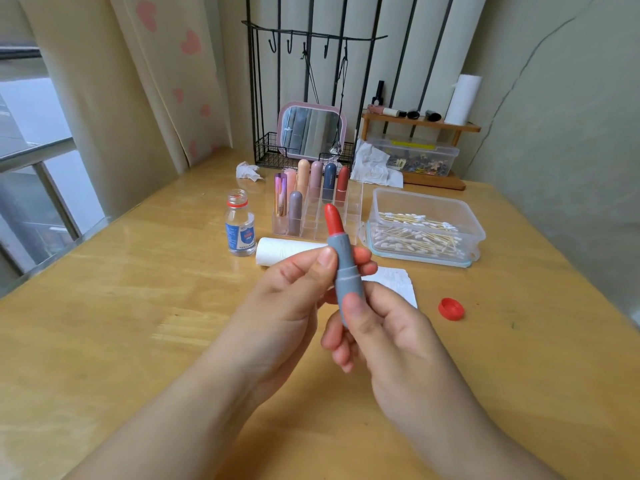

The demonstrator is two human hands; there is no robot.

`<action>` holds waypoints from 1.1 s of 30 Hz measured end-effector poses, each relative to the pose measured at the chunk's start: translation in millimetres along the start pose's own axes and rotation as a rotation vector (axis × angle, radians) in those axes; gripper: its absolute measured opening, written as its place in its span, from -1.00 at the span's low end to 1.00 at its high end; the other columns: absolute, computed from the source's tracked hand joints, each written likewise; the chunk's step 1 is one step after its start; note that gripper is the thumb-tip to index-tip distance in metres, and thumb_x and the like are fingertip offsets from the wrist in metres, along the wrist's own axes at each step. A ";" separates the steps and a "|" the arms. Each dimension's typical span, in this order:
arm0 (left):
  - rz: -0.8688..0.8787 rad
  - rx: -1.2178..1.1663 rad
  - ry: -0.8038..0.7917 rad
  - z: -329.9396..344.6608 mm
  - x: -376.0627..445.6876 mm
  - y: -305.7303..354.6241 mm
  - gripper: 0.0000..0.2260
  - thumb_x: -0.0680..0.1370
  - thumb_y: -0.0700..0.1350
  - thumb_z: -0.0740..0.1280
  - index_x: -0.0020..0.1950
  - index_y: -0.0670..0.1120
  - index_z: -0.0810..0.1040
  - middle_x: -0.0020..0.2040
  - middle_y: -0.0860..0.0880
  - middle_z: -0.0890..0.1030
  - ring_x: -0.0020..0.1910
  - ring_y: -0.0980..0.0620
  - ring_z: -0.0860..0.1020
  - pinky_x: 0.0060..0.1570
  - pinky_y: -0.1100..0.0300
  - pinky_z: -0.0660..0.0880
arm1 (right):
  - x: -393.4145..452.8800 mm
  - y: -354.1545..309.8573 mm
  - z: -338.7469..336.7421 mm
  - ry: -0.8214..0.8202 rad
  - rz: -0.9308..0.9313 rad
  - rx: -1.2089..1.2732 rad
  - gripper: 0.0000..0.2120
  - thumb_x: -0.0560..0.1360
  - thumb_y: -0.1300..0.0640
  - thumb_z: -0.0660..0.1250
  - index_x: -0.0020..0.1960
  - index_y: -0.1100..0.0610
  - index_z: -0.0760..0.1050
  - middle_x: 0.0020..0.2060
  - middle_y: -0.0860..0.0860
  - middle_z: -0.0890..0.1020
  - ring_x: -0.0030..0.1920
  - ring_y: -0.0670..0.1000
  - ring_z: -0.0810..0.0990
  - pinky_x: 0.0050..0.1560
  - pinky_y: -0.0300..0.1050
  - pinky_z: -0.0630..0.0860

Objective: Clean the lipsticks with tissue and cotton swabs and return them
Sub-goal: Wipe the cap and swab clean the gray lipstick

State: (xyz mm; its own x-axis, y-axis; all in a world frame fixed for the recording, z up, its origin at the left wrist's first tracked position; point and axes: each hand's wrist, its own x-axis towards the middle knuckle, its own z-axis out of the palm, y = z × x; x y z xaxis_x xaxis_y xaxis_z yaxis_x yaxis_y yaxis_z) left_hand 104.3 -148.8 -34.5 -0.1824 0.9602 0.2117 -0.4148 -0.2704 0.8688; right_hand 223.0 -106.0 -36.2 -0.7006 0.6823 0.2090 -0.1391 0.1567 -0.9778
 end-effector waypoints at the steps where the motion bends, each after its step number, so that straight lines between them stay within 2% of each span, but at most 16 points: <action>1: -0.008 0.027 0.010 -0.3 1.0 -0.5 -0.66 0.52 0.05 0.21 0.04 -0.16 0.63 -0.15 -0.08 0.63 -0.57 0.01 0.36 -0.42 0.15 0.43 | -0.1 -0.8 0.5 0.014 -0.014 0.002 -0.74 0.49 -0.07 0.23 -0.10 0.12 0.51 -0.38 -0.03 0.58 -0.38 -0.11 0.49 -0.32 -0.31 0.43; 4: -0.030 0.173 -0.002 -6.6 4.5 -3.5 -0.60 0.51 0.15 0.28 0.06 -0.16 0.63 -0.31 -0.13 0.49 -0.45 0.03 0.39 -0.21 0.10 0.36 | 2.9 -3.1 -2.5 0.060 -0.038 0.029 -0.76 0.42 -0.06 0.34 -0.06 0.11 0.52 -0.40 -0.02 0.61 -0.39 -0.12 0.52 -0.33 -0.31 0.45; 7: -0.031 0.157 -0.054 -8.3 4.6 -3.5 -0.72 0.45 0.03 0.40 -0.04 -0.18 0.66 -0.36 -0.12 0.44 -0.44 0.02 0.36 -0.31 0.20 0.43 | 6.2 -2.8 -8.1 0.053 0.013 0.025 -0.72 0.32 -0.01 0.36 -0.06 0.14 0.53 -0.41 0.01 0.62 -0.41 -0.12 0.54 -0.33 -0.30 0.47; 10: -0.055 0.138 -0.012 -11.4 4.7 -4.4 -0.70 0.42 -0.04 0.37 0.03 -0.21 0.65 -0.32 -0.17 0.48 -0.46 -0.05 0.38 -0.35 0.21 0.43 | 7.0 -3.3 -11.9 -0.060 0.075 -0.048 -0.69 0.34 -0.13 0.37 -0.10 0.10 0.53 -0.37 0.01 0.64 -0.37 -0.11 0.57 -0.30 -0.30 0.47; 12: -0.034 0.178 0.012 -17.2 5.7 -4.0 -0.71 0.44 -0.03 0.38 0.06 -0.18 0.65 -0.18 -0.21 0.57 -0.29 -0.11 0.52 -0.14 0.15 0.45 | 10.0 -5.6 -20.2 -0.084 0.095 -0.209 -0.62 0.34 -0.28 0.29 -0.11 0.01 0.54 -0.31 -0.02 0.66 -0.32 -0.14 0.59 -0.27 -0.35 0.45; 14: -0.011 0.256 0.063 -22.2 7.2 -1.8 -0.70 0.44 -0.01 0.36 0.06 -0.16 0.64 0.02 -0.15 0.65 0.04 -0.11 0.59 0.15 0.08 0.43 | 21.3 -2.1 -40.3 0.109 0.067 -0.460 -0.70 0.42 -0.25 0.27 -0.09 -0.03 0.55 -0.23 -0.05 0.63 -0.28 -0.20 0.55 -0.26 -0.46 0.39; 15: -0.004 0.270 0.093 -23.3 8.0 -1.0 -0.72 0.45 -0.02 0.33 0.05 -0.16 0.64 0.04 -0.14 0.66 0.09 -0.10 0.59 0.18 0.07 0.44 | 29.9 -0.1 -52.6 0.221 0.041 -0.640 -0.77 0.47 -0.17 0.29 -0.05 -0.02 0.54 -0.18 -0.09 0.60 -0.23 -0.20 0.52 -0.24 -0.47 0.36; 17: -0.001 0.250 0.123 -23.1 9.1 -1.0 -0.78 0.48 -0.06 0.32 0.03 -0.16 0.59 -0.06 -0.13 0.67 -0.07 -0.09 0.62 0.05 0.10 0.55 | 47.2 5.1 -72.3 0.289 0.070 -1.052 -0.75 0.52 -0.08 0.29 0.10 0.04 0.52 -0.05 -0.09 0.52 -0.04 -0.14 0.48 -0.06 -0.36 0.34; 19: 0.001 0.252 0.139 -20.4 9.1 -1.5 -0.82 0.52 -0.07 0.32 0.03 -0.15 0.55 -0.13 -0.12 0.62 -0.23 -0.03 0.57 -0.12 0.12 0.57 | 62.8 14.3 -83.1 0.202 0.250 -1.377 -0.63 0.54 -0.15 0.21 0.19 0.08 0.47 0.13 -0.01 0.46 0.22 0.03 0.41 0.19 -0.15 0.30; 22: 0.005 0.274 0.146 -14.7 7.7 -2.4 -0.80 0.53 -0.06 0.17 0.03 -0.12 0.52 -0.20 -0.05 0.54 -0.36 0.04 0.40 -0.34 0.18 0.46 | 80.3 23.1 -85.4 0.095 0.434 -1.564 -0.52 0.56 -0.23 0.11 0.22 0.13 0.43 0.27 0.06 0.41 0.35 0.11 0.28 0.31 -0.03 0.22; 24: -0.004 0.247 0.167 -12.7 7.7 -2.4 -0.82 0.61 -0.12 0.12 0.01 -0.09 0.51 -0.23 -0.02 0.48 -0.39 0.07 0.29 -0.40 0.24 0.36 | 90.6 28.5 -86.0 0.064 0.502 -1.514 -0.53 0.54 -0.23 0.15 0.20 0.12 0.44 0.26 0.05 0.45 0.33 0.12 0.33 0.26 -0.04 0.27; 26: -0.019 0.205 0.191 -12.0 7.5 -1.5 -0.80 0.64 -0.16 0.08 0.00 -0.10 0.49 -0.27 -0.01 0.44 -0.39 0.07 0.24 -0.40 0.25 0.32 | 98.0 34.3 -87.4 0.064 0.557 -1.410 -0.58 0.50 -0.19 0.25 0.17 0.12 0.44 0.19 0.04 0.52 0.23 0.12 0.45 0.12 -0.09 0.36; 30: -0.029 0.098 0.224 -13.3 11.2 -0.9 -0.86 0.57 -0.09 0.17 -0.01 -0.13 0.45 -0.32 0.00 0.43 -0.42 0.08 0.28 -0.37 0.23 0.34 | 102.6 38.9 -89.3 0.151 0.632 -1.337 -0.49 0.45 -0.20 0.33 0.16 0.17 0.36 0.10 0.06 0.53 0.15 0.13 0.51 -0.07 -0.12 0.36; 33: -0.034 0.061 0.212 -13.9 11.9 -1.0 -0.81 0.47 -0.06 0.32 -0.03 -0.13 0.43 -0.34 0.01 0.43 -0.43 0.08 0.30 -0.36 0.23 0.37 | 104.9 34.1 -87.0 0.120 0.646 -1.312 -0.64 0.48 -0.11 0.35 -0.13 0.17 0.34 -0.19 0.00 0.48 -0.09 0.07 0.48 -0.32 -0.19 0.33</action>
State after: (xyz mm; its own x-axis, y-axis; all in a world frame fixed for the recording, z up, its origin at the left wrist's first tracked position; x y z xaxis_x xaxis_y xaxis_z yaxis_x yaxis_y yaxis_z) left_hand 90.2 -138.1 -39.0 -0.3551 0.9306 0.0886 -0.3703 -0.2271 0.9007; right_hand 205.7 33.0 -46.3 -0.3224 0.9281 -0.1861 0.9374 0.2856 -0.1994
